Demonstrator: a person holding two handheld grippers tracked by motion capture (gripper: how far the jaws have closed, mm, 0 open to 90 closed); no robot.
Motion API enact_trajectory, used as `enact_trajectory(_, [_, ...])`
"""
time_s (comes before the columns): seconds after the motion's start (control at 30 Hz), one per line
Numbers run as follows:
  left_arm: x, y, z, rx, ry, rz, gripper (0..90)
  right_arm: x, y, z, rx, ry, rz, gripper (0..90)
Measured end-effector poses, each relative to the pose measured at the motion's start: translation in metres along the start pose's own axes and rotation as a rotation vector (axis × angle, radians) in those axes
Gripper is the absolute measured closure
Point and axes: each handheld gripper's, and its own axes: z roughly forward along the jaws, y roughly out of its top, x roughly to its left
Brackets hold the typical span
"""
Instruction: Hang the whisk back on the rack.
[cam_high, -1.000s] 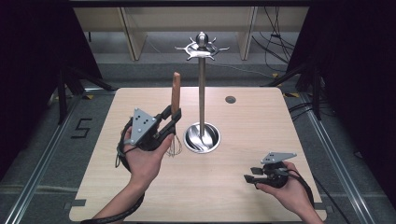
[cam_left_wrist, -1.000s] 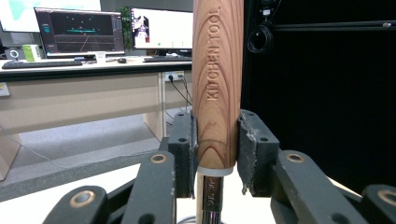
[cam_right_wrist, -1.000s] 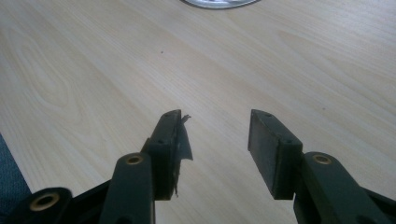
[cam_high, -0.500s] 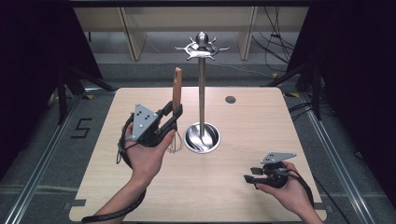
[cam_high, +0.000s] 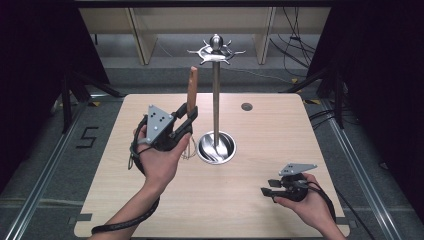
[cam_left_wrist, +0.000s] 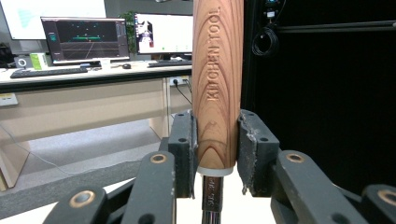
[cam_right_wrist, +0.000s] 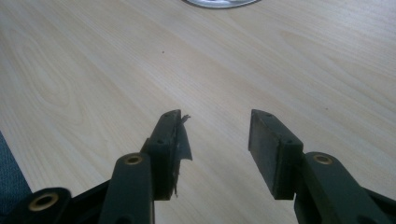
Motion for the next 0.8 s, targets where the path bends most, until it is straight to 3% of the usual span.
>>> enact_trajectory(0.07, [0.0002, 0.0016, 0.0017, -0.002, 0.005, 0.003, 68.6, 0.0016, 0.0006, -0.0027, 0.036, 0.002, 0.012, 55.2])
enact_trajectory(0.13, [0.0005, 0.0026, 0.0022, -0.001, 0.007, 0.009, 68.6, 0.0014, 0.0006, -0.0025, 0.037, 0.005, 0.01, 55.2])
enact_trajectory(0.2, [0.0004, 0.0038, 0.0029, -0.001, 0.008, 0.012, 68.6, 0.0007, -0.0003, 0.0002, 0.0, 0.003, 0.007, 55.2])
enact_trajectory(0.27, [0.0006, 0.0047, 0.0039, -0.002, 0.009, 0.015, 68.6, 0.0023, 0.0005, -0.0027, 0.04, 0.005, 0.022, 55.2])
enact_trajectory(0.43, [0.0007, 0.0059, 0.0062, 0.005, 0.009, 0.013, 68.6, 0.0005, 0.0008, -0.0018, 0.031, 0.0, -0.009, 55.0])
enact_trajectory(0.47, [0.0023, 0.0068, 0.0067, -0.001, 0.012, 0.038, 68.6, 0.0006, 0.0008, -0.0018, 0.031, 0.0, -0.009, 55.0])
enact_trajectory(0.53, [0.001, 0.0069, 0.0073, 0.005, 0.009, 0.015, 68.6, 0.0006, 0.0008, -0.0018, 0.031, -0.001, -0.01, 55.0])
enact_trajectory(0.67, [0.0009, 0.0083, 0.0084, 0.005, 0.009, 0.016, 68.6, 0.0006, 0.0007, -0.0019, 0.032, 0.001, -0.008, 55.0])
enact_trajectory(0.77, [0.0028, 0.0104, 0.0093, -0.001, 0.016, 0.043, 68.6, -0.0001, 0.0009, -0.0022, 0.034, 0.0, -0.012, 55.0])
enact_trajectory(0.8, [0.0015, 0.0102, 0.0095, 0.006, 0.011, 0.02, 68.6, -0.0001, 0.0008, -0.0022, 0.034, 0.001, -0.011, 55.0])
